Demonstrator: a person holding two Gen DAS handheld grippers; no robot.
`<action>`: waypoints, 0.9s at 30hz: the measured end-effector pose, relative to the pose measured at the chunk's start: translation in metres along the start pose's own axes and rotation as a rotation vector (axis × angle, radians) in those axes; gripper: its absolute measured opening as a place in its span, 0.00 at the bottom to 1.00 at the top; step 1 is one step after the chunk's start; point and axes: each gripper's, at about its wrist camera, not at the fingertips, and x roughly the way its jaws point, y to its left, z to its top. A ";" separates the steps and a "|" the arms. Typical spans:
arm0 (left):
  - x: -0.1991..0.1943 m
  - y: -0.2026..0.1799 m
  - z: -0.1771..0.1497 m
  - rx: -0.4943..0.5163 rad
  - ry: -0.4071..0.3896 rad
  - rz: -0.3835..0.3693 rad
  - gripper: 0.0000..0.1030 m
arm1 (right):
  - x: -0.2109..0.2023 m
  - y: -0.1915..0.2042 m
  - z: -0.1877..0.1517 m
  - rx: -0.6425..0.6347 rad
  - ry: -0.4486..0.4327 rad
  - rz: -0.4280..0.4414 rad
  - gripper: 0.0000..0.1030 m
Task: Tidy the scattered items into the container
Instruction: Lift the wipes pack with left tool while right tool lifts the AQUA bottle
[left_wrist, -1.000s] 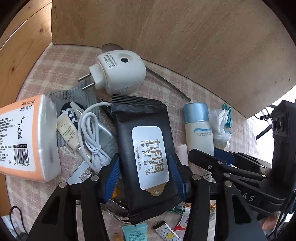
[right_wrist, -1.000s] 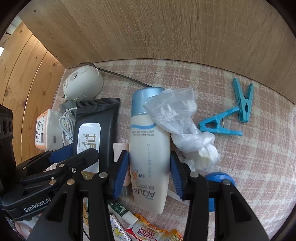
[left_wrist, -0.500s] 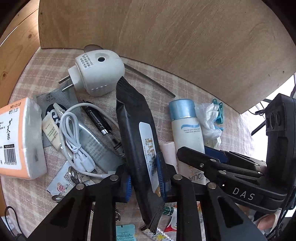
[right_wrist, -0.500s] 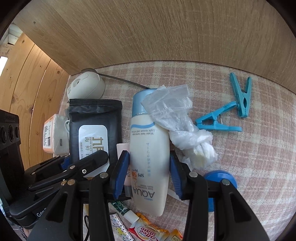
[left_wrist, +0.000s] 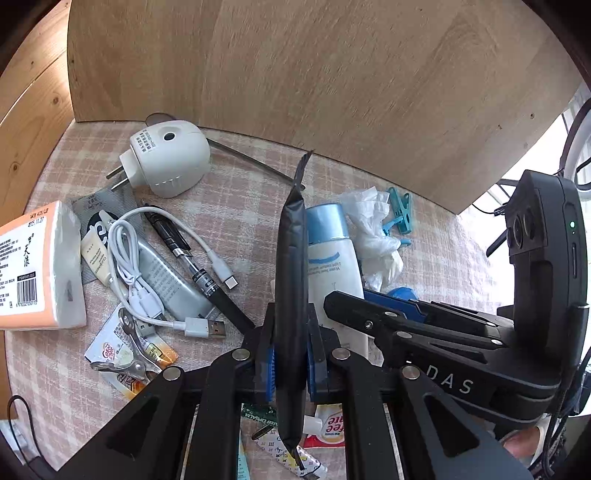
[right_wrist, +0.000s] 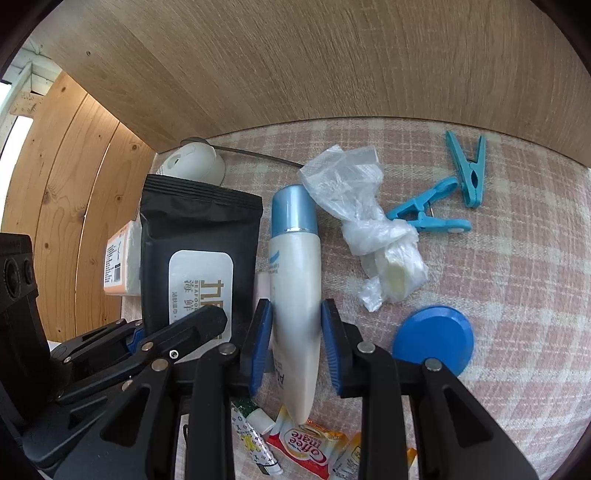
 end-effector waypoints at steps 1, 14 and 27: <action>0.002 -0.012 -0.004 -0.008 0.003 -0.009 0.11 | 0.001 0.000 0.000 -0.004 -0.003 0.004 0.26; 0.040 -0.022 0.014 -0.034 0.007 -0.011 0.10 | 0.019 0.011 0.000 0.020 -0.008 0.025 0.27; 0.017 -0.110 -0.002 0.106 -0.060 -0.013 0.10 | -0.066 -0.015 -0.035 0.048 -0.147 0.013 0.27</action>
